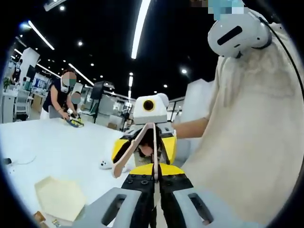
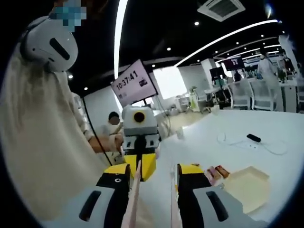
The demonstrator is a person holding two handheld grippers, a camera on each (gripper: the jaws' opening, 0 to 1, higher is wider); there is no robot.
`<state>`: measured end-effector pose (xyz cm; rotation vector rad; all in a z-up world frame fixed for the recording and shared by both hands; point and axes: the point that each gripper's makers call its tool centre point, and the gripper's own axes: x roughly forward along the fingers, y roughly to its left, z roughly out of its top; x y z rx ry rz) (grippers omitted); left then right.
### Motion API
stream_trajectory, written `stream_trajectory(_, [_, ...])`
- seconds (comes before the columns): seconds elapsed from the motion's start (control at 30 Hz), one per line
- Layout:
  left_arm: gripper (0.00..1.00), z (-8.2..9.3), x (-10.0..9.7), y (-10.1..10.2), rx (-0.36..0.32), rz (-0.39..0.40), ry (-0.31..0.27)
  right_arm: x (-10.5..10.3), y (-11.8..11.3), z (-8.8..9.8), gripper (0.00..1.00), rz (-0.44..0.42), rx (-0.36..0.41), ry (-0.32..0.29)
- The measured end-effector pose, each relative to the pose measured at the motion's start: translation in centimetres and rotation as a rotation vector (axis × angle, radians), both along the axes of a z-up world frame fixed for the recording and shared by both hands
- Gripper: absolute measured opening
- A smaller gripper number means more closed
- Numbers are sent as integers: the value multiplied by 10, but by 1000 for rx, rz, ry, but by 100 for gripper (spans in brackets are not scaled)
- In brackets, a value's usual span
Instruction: Place the target food into the container with the food tongs after gripping and lifting it, then release it inside without dropping or visibly crushing the food.
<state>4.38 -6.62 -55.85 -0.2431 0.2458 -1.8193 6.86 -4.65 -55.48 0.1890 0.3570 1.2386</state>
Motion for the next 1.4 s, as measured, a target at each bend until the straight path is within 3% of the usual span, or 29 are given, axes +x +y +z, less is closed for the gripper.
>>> stream_trajectory(0.13, [0,1,-1,1,-1,-10,0,-2,-2,0,35,10,14,18])
stream_trajectory(0.2, [0,0,-4,2,8,-30,33,-4,-2,-2,34,22,15,35])
stream_trajectory(0.5, [2,3,-11,3,-1,-67,30,-14,1,0,30,79,39,71])
stream_trajectory(0.57, [5,3,-21,5,-7,-127,23,-10,-1,-3,28,51,22,71])
stream_trajectory(0.6, [4,6,-25,6,-6,-140,54,-13,-1,-2,26,83,32,68])
stream_trajectory(0.63, [4,3,-15,5,3,-88,15,-16,-3,-2,27,101,33,94])
stream_trajectory(0.67, [3,4,-13,9,5,-83,19,-13,-7,-4,27,72,20,69])
stream_trajectory(0.77, [2,8,-7,17,-2,-65,16,-13,-10,-4,27,64,18,72])
stream_trajectory(1.4, [0,5,-5,15,1,-50,4,-9,-5,-9,29,53,-4,72])
